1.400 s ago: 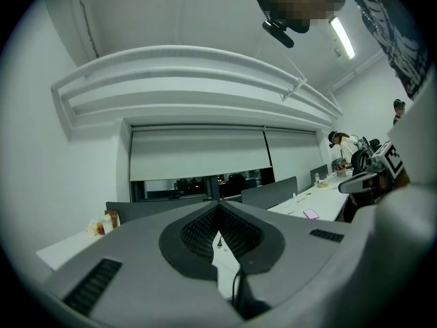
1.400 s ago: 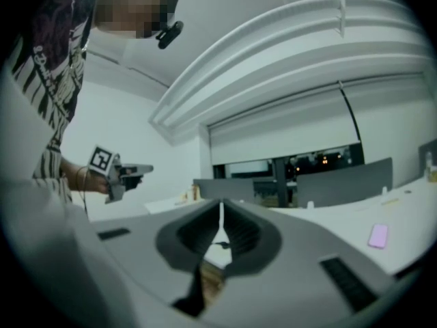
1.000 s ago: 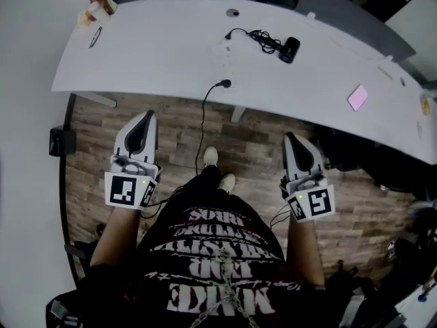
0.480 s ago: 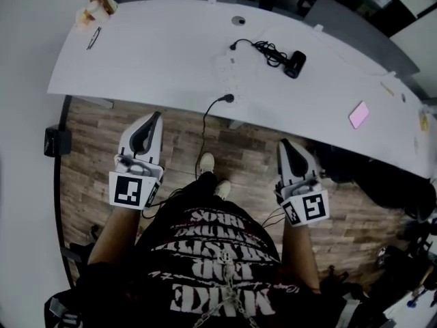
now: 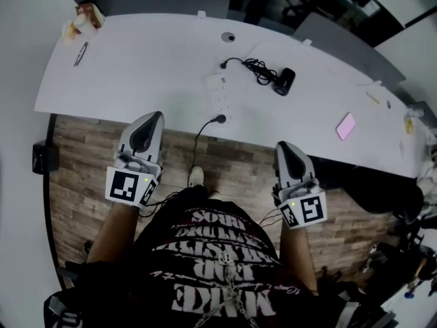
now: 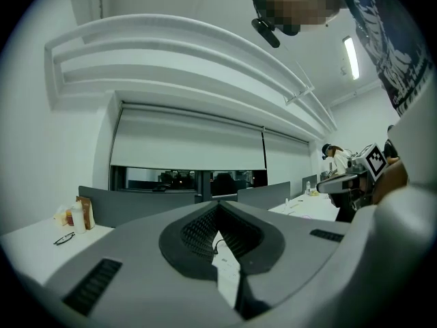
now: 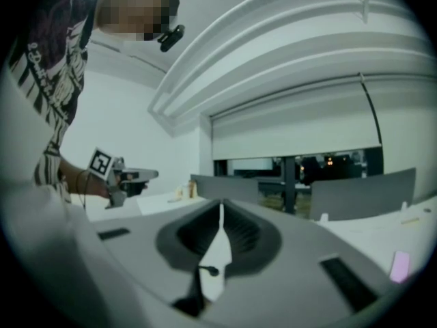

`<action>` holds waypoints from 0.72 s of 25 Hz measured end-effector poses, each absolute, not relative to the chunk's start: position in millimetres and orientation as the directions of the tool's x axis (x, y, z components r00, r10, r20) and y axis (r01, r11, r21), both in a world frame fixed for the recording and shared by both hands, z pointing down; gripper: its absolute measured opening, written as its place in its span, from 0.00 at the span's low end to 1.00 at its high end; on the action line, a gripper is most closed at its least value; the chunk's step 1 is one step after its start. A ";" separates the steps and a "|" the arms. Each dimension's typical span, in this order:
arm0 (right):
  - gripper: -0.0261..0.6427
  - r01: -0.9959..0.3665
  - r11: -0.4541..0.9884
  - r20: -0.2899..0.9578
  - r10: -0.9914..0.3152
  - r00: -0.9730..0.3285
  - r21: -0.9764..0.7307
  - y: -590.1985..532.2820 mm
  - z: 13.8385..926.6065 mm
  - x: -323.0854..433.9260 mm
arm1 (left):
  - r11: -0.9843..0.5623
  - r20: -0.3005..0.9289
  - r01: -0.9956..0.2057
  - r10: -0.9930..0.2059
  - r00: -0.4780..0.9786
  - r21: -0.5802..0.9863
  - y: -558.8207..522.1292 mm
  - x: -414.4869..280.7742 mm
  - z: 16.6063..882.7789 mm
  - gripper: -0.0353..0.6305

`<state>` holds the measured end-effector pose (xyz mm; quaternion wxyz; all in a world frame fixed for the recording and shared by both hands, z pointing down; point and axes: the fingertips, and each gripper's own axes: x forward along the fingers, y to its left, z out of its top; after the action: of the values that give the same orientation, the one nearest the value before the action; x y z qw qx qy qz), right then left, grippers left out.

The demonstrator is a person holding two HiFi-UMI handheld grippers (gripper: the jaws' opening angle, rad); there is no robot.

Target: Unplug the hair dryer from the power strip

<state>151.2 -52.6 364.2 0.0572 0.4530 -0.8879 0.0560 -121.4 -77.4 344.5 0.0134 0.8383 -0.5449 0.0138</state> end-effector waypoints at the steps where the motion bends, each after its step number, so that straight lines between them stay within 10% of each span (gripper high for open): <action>1: 0.09 -0.814 0.579 0.153 -0.802 -0.577 -0.040 -55.3 361.6 149.3 | -0.407 0.037 -0.913 -0.913 0.407 0.020 -82.9 -125.0 345.4 0.09; 18: 0.09 -0.827 0.559 0.224 -0.799 -0.558 -0.066 -76.7 386.7 128.2 | -0.501 0.154 -0.862 -0.849 0.506 0.073 -111.1 -105.9 395.4 0.09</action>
<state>128.2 -76.7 386.7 0.0845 0.4625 -0.8788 0.0819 -105.9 -111.1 395.4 0.0702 0.8649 -0.4945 0.0490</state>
